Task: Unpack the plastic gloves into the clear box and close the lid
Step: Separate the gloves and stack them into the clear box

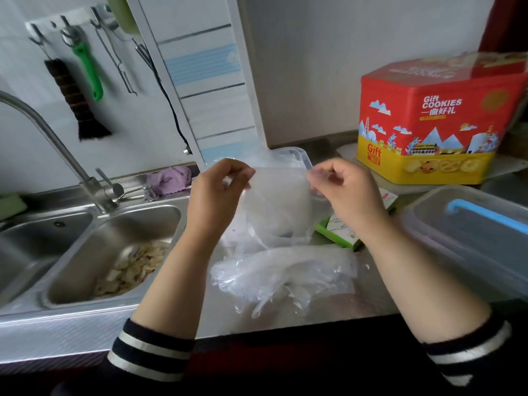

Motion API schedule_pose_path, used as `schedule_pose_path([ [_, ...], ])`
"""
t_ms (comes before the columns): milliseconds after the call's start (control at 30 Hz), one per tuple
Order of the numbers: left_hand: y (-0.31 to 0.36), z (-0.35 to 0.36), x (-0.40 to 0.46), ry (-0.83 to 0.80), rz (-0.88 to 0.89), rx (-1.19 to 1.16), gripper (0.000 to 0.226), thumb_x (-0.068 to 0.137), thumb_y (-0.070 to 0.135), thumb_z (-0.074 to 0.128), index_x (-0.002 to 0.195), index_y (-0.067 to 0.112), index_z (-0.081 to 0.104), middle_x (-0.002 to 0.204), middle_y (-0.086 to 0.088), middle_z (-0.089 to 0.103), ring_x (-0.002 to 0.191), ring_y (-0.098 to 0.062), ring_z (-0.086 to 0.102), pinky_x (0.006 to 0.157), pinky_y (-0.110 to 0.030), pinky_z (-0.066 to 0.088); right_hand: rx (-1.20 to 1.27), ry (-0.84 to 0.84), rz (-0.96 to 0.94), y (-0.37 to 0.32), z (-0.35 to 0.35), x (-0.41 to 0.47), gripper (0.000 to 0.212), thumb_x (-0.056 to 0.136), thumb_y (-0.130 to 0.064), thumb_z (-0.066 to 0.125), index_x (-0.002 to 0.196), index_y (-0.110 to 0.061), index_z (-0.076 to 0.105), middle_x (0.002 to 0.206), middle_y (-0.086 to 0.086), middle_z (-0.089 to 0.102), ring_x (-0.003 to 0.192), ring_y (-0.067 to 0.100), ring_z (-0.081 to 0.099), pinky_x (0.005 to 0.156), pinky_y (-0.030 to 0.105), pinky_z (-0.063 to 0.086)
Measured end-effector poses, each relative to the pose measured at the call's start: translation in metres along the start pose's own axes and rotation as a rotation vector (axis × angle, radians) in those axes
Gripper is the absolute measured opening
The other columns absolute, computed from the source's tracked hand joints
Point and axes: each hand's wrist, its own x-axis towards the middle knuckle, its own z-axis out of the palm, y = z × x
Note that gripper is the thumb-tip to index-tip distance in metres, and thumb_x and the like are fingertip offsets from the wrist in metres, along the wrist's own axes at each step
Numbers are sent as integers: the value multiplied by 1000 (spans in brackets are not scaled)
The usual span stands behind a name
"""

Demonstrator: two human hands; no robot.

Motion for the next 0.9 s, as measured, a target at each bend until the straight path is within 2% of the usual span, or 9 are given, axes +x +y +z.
schedule_pose_path([
  [100,-3,-15,26,57,-89,-1,13,91,26,64,78,24,63,67,14,67,36,-3,44,41,-16,33,-54,-30,8,-9,7,38,8,89,-26,65,81,-29,66,69,-11,68,68,9,64,76,36,54],
  [167,-10,-24,43,68,-208,-109,11,92,21,63,84,14,66,72,10,69,34,-3,44,36,-16,32,-73,-80,42,-12,17,62,9,89,-26,65,80,-27,66,68,-11,68,70,12,65,76,36,54],
  [300,-24,-32,70,13,-485,-395,10,93,17,62,97,8,67,95,-1,72,54,-4,66,37,-13,37,-192,-169,84,-21,39,100,9,92,-16,61,90,-13,70,71,-12,65,64,-1,58,62,18,45],
  [367,-29,-30,82,28,-531,-505,11,95,15,60,99,5,63,101,-6,70,65,-10,72,43,-16,47,-276,-181,128,-19,46,112,12,90,-11,58,86,-15,69,74,-11,66,77,8,63,70,22,48],
  [434,-32,-29,99,63,-520,-542,8,96,13,58,95,5,59,102,-10,70,69,-17,73,49,-21,52,-329,-187,160,-16,54,121,14,89,-17,60,76,-19,67,77,-7,70,84,18,65,79,32,52],
  [567,-33,-15,123,49,-454,-348,10,95,10,56,86,9,52,95,-10,68,61,-18,72,48,-26,55,-448,-172,204,-7,58,125,28,88,-31,60,63,-21,57,73,-5,64,75,22,58,68,29,44],
  [734,-51,12,127,-70,-402,9,11,94,16,56,84,13,53,95,-12,70,67,-20,72,60,-37,60,-781,-229,247,5,62,120,31,87,-35,55,60,-22,47,86,4,52,93,33,52,84,40,39],
  [801,-57,19,124,-125,-379,117,11,92,20,59,84,15,54,90,-9,70,71,-22,72,68,-42,61,-888,-261,243,9,63,119,17,88,-36,55,82,-22,63,106,7,51,109,33,45,92,42,35],
  [901,-60,25,117,-239,-311,249,20,90,29,64,102,16,56,107,-2,67,83,-24,69,77,-39,58,-984,-277,233,12,62,118,32,87,-32,58,116,-19,58,126,9,43,120,33,37,96,42,34],
])
